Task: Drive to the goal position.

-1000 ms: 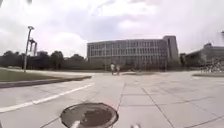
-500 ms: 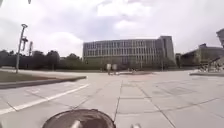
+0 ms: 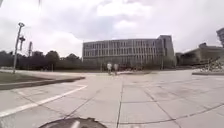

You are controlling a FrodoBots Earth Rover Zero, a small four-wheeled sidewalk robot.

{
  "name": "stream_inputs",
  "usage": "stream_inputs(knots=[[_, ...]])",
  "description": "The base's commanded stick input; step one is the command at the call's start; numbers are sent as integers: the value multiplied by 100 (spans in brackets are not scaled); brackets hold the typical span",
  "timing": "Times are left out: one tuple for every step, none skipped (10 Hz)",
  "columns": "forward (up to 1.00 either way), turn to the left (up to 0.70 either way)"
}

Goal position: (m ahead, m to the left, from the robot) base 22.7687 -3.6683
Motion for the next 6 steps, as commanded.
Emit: stream_inputs(knots=[[70, 2], [70, 2], [70, 0], [70, 0], [70, 0], [70, 0]])
